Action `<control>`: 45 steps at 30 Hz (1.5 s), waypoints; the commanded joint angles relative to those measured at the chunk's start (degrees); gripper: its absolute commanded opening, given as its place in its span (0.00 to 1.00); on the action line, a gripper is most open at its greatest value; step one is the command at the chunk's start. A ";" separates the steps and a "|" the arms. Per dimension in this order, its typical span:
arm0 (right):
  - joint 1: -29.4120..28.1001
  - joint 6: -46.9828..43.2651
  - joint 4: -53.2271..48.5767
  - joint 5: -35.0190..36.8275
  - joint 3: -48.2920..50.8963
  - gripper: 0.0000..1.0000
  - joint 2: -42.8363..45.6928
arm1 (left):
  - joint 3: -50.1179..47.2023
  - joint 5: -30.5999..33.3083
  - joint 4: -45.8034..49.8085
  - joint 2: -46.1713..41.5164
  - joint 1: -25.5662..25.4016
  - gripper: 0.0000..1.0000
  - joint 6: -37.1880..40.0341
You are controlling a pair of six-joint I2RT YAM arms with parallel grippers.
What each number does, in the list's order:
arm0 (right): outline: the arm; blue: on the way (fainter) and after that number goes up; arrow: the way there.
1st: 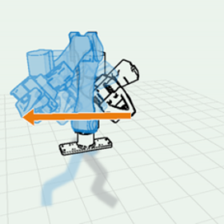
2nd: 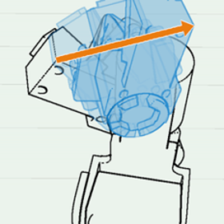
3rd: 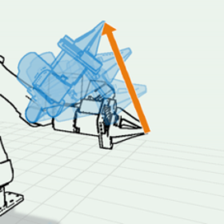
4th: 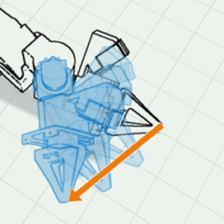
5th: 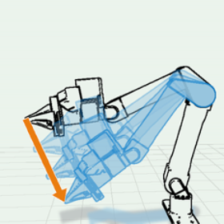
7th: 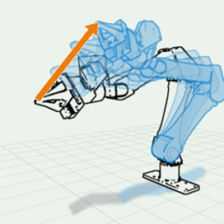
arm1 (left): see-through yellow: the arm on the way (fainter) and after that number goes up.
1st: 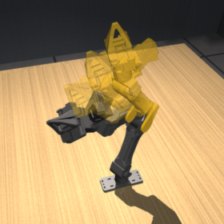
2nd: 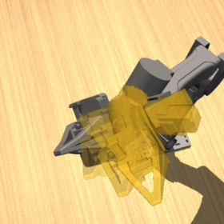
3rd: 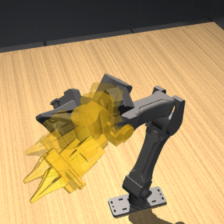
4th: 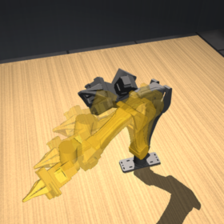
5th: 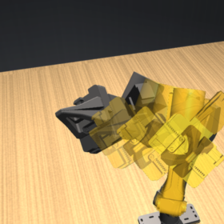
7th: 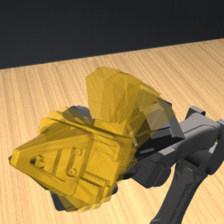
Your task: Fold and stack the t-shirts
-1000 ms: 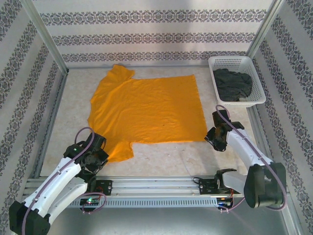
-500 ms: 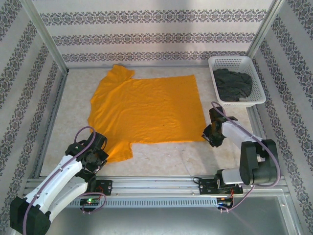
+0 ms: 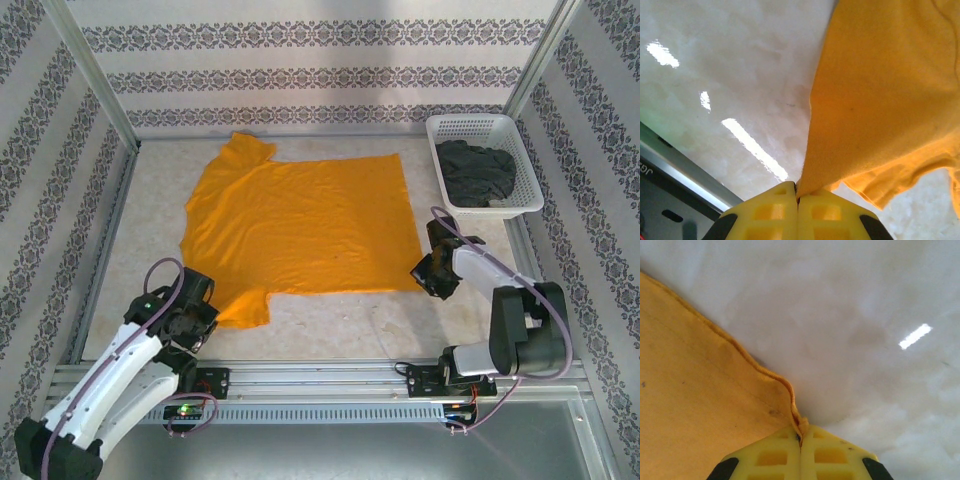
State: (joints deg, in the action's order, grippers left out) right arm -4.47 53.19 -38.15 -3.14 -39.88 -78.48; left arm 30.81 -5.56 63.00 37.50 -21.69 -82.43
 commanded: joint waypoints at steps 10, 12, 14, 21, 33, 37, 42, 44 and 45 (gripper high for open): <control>-4.50 1.36 -11.27 1.81 3.25 0.00 15.08 | 5.38 1.37 -2.45 1.94 -0.39 0.00 0.89; -4.07 0.83 -9.49 -0.37 1.32 0.00 11.98 | 8.52 2.03 -7.33 6.43 0.46 0.00 3.63; -4.05 0.77 -8.81 -1.12 -1.49 0.00 9.16 | 11.70 1.28 -11.97 11.61 2.09 0.00 6.76; -1.40 1.48 -6.68 -2.96 -10.99 0.00 0.18 | 21.69 -4.07 -22.88 26.56 10.09 0.00 15.39; 1.17 1.14 -5.78 -0.03 -23.58 0.00 -12.22 | 32.86 -8.51 -30.57 39.75 19.22 0.00 24.99; 1.31 0.82 -5.64 0.49 -26.42 0.00 -14.66 | 33.62 -8.42 -32.31 40.98 20.60 0.00 25.85; 1.48 0.12 -5.72 0.67 -30.30 0.00 -18.42 | 33.79 -8.68 -33.22 42.37 22.55 0.00 26.87; 1.56 0.07 -6.01 0.88 -31.53 0.00 -19.53 | 34.05 -8.93 -33.34 43.11 23.16 0.00 27.36; 1.57 -0.01 -5.89 0.94 -32.19 0.00 -20.05 | 34.22 -8.94 -33.38 43.36 23.51 0.00 27.49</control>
State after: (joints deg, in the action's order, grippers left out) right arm -3.81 53.80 -43.44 -3.90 -69.73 -96.95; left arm 63.24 -13.91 31.55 79.99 0.69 -57.34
